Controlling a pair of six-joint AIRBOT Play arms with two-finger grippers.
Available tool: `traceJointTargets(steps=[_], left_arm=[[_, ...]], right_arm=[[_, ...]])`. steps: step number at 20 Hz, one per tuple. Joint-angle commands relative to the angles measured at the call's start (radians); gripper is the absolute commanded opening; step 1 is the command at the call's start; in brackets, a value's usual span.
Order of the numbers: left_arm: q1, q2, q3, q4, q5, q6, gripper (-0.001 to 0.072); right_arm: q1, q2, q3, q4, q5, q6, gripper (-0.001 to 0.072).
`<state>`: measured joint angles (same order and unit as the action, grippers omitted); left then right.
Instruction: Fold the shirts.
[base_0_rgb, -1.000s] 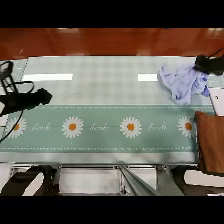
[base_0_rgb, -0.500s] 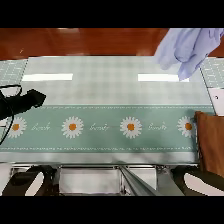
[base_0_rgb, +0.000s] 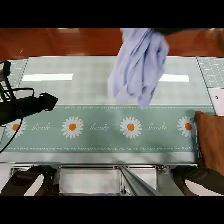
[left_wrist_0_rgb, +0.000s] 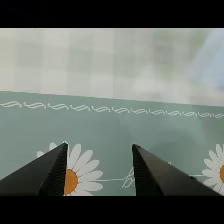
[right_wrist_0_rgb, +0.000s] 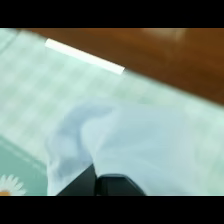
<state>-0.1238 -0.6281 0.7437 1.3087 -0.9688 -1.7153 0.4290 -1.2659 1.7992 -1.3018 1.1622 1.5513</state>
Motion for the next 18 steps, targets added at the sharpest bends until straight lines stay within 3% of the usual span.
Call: traceJointTargets(steps=[1,5,9,10,11,14,18], left_arm=[[-0.052,-0.014,-0.003,-0.001,-0.001,0.0,0.0503],[-0.106,-0.039,-0.01,-0.003,0.0,0.0,0.0503],[-0.171,-0.126,-0.01,-0.029,0.001,0.0,0.0503],[-0.19,-0.158,-0.01,-0.047,0.006,0.0,0.0503],[-0.211,-0.195,-0.01,-0.078,0.015,0.0,0.0503],[-0.269,-0.298,-0.01,-0.162,0.048,0.0,0.0503],[-0.28,-0.392,-0.022,-0.201,0.069,-0.001,0.0503]], right_arm=[[0.094,-0.026,-0.238,0.045,-0.145,0.11,0.0022],[0.089,-0.126,-0.418,0.031,-0.296,0.222,0.0022],[0.089,-0.273,-0.448,0.01,-0.306,0.292,0.0026],[0.084,-0.298,-0.448,0.037,-0.298,0.296,0.0144],[0.065,-0.31,-0.447,0.08,-0.282,0.277,0.0386],[-0.066,-0.271,-0.4,0.202,-0.18,0.115,0.0417],[-0.399,-0.115,-0.376,0.189,-0.044,0.043,0.0415]])
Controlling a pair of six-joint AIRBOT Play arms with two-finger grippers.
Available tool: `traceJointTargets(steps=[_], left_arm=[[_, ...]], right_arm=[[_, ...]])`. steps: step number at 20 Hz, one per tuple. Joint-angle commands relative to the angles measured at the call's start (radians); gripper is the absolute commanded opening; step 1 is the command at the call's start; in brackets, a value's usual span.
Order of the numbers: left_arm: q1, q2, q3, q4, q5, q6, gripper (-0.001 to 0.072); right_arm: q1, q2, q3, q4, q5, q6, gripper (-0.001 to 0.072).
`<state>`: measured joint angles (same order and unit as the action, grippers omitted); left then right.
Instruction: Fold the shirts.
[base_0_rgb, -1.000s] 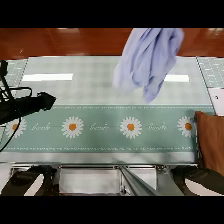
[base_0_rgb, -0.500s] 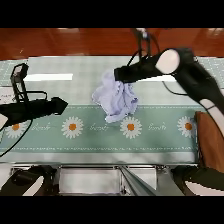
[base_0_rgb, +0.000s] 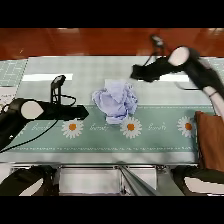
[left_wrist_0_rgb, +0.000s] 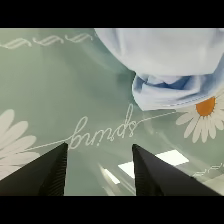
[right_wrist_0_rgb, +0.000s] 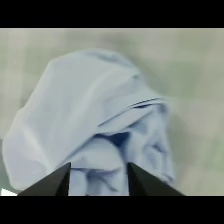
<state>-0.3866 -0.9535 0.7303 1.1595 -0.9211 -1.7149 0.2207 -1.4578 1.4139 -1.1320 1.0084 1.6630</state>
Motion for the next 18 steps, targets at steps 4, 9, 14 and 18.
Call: traceJointTargets(steps=[4,9,14,18], left_arm=[[-0.019,-0.216,-0.06,-0.396,0.152,0.074,0.0503],[-0.019,-0.413,-0.055,-0.786,0.207,0.292,0.0503],[-0.059,-0.484,-0.048,-0.802,0.21,0.301,0.0503],[-0.099,-0.504,0.016,-0.785,0.234,0.304,0.0483]], right_arm=[[-0.422,0.173,-0.214,0.039,0.175,-0.147,0.041],[-0.456,0.21,-0.45,0.175,0.111,-0.253,0.041],[-0.454,0.21,-0.469,0.308,0.061,-0.301,0.041],[-0.445,0.208,-0.468,0.375,0.056,-0.33,0.041]])
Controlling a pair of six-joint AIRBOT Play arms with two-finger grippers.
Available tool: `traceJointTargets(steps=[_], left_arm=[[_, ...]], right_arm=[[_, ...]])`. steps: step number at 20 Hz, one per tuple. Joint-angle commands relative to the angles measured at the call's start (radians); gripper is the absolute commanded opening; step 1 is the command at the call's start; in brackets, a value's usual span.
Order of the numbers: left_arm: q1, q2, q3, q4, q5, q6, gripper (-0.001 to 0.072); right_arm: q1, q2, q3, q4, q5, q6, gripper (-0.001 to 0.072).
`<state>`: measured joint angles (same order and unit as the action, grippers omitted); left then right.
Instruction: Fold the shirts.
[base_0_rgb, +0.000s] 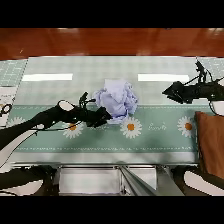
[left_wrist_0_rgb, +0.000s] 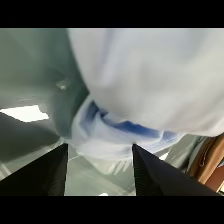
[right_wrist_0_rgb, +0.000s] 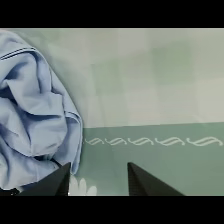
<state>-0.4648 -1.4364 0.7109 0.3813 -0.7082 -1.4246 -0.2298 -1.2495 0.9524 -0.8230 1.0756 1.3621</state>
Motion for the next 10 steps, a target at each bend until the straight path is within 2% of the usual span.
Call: traceJointTargets(steps=[1,2,4,9,10], left_arm=[[-0.019,-0.025,0.055,-0.004,0.02,0.027,0.0322],[-0.015,-0.025,0.071,0.003,0.019,0.047,0.0024],[-0.001,-0.025,0.093,0.013,-0.006,0.097,0.0016],[0.067,-0.021,0.098,0.163,-0.098,0.077,0.0016],[0.076,-0.021,0.098,0.166,-0.107,0.077,0.0016]], right_arm=[[0.025,-0.006,-0.006,0.068,-0.02,-0.03,0.041],[0.051,-0.016,-0.006,0.07,-0.033,-0.031,0.041],[0.116,-0.055,-0.005,0.094,-0.075,-0.033,0.041],[0.258,-0.23,0.155,0.18,-0.102,-0.087,0.041],[0.258,-0.289,0.219,0.173,-0.086,-0.058,0.041]])
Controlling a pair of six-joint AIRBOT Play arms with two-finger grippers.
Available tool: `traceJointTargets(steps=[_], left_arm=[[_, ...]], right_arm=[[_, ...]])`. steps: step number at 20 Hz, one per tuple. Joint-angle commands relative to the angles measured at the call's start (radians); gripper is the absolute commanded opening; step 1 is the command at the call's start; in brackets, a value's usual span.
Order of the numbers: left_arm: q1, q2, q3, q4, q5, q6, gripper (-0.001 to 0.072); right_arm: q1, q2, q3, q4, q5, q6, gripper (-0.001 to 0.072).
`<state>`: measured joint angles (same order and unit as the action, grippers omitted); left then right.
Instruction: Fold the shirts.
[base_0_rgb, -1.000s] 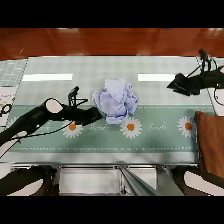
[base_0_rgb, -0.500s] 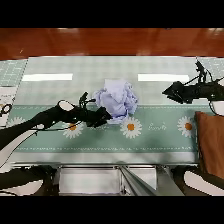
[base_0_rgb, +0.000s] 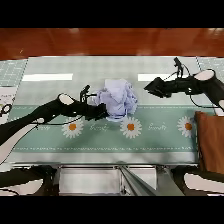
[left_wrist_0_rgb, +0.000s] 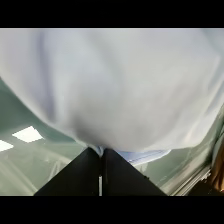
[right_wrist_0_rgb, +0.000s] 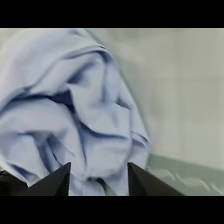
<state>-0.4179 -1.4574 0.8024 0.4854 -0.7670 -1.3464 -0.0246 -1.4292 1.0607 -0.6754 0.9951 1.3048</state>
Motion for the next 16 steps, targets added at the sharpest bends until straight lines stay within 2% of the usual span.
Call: traceJointTargets(steps=[1,4,8,12,16], left_arm=[[0.032,0.002,0.006,0.061,-0.052,-0.001,0.0016],[0.032,0.002,0.006,0.061,-0.065,-0.001,0.0016],[0.032,0.002,0.006,0.061,-0.066,-0.012,0.0016],[0.032,0.002,0.006,0.061,-0.072,-0.012,0.0016],[0.032,0.002,0.006,0.061,-0.072,-0.016,0.0016]], right_arm=[[0.053,-0.165,0.171,0.042,0.037,0.008,0.041],[0.053,-0.312,0.307,0.035,0.164,0.002,0.041],[0.048,-0.426,0.407,0.03,0.231,-0.019,0.041],[0.054,-0.486,0.447,-0.013,0.317,-0.032,0.041],[0.07,-0.49,0.447,-0.011,0.319,-0.061,0.041]])
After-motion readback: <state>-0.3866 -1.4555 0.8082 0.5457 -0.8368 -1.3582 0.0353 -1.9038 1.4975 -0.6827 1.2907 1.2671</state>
